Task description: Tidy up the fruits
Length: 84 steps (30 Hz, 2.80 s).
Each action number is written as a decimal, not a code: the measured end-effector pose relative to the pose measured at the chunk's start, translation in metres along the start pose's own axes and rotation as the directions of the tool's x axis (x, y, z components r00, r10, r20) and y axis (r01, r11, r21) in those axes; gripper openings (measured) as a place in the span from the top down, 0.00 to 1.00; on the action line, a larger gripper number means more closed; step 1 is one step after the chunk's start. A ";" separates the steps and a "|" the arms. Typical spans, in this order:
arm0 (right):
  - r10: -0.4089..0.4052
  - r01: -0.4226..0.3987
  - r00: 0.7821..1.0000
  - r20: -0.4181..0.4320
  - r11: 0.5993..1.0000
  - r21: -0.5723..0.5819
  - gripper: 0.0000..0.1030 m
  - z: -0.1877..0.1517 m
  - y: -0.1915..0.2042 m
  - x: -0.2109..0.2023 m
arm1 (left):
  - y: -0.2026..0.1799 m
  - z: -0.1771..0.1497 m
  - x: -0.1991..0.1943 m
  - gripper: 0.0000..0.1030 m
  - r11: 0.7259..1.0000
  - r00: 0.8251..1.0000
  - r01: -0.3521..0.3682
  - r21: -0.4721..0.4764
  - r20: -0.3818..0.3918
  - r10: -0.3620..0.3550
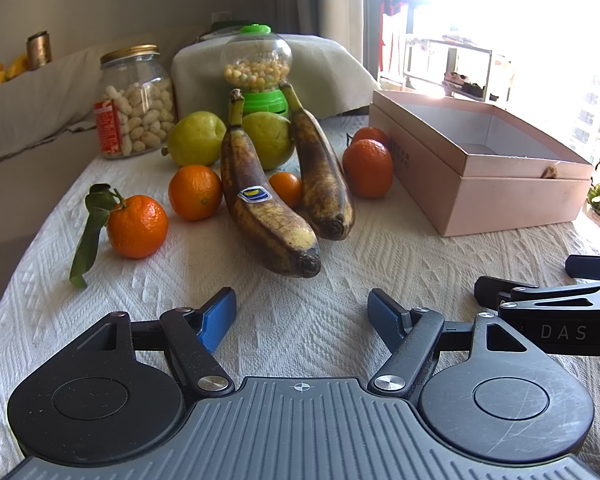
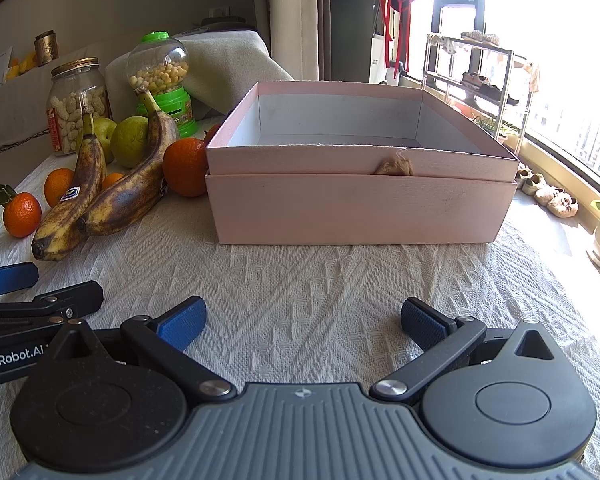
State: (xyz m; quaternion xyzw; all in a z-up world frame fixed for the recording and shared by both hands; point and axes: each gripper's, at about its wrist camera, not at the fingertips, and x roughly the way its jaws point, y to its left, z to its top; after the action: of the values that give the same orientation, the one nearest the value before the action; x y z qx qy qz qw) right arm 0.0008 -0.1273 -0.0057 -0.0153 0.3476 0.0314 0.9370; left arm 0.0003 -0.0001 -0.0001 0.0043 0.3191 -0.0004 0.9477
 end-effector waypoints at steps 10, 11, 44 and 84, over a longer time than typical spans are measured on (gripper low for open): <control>0.000 0.000 1.000 0.000 1.000 0.000 0.00 0.000 0.000 0.000 | 0.000 0.000 0.000 0.24 1.000 1.000 0.000 0.000 0.000 0.000; 0.000 0.000 1.000 0.000 1.000 0.000 0.00 0.000 0.000 0.000 | 0.000 0.000 0.000 0.24 1.000 1.000 0.000 0.000 0.000 0.000; 0.000 0.000 1.000 0.000 1.000 -0.001 0.00 0.000 0.000 0.000 | 0.000 0.000 0.000 0.24 1.000 1.000 0.000 0.000 0.000 0.000; 0.121 -0.122 0.992 -0.025 0.992 -0.039 0.11 0.079 0.016 0.026 | 0.121 0.067 -0.014 0.29 0.993 0.989 0.118 -0.026 0.088 -0.115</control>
State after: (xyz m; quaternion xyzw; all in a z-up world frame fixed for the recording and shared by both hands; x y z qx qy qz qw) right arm 0.0708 -0.1062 0.0371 -0.0136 0.3577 0.0952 0.9289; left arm 0.0301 0.1203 0.0631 -0.0292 0.2775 -0.0509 0.9589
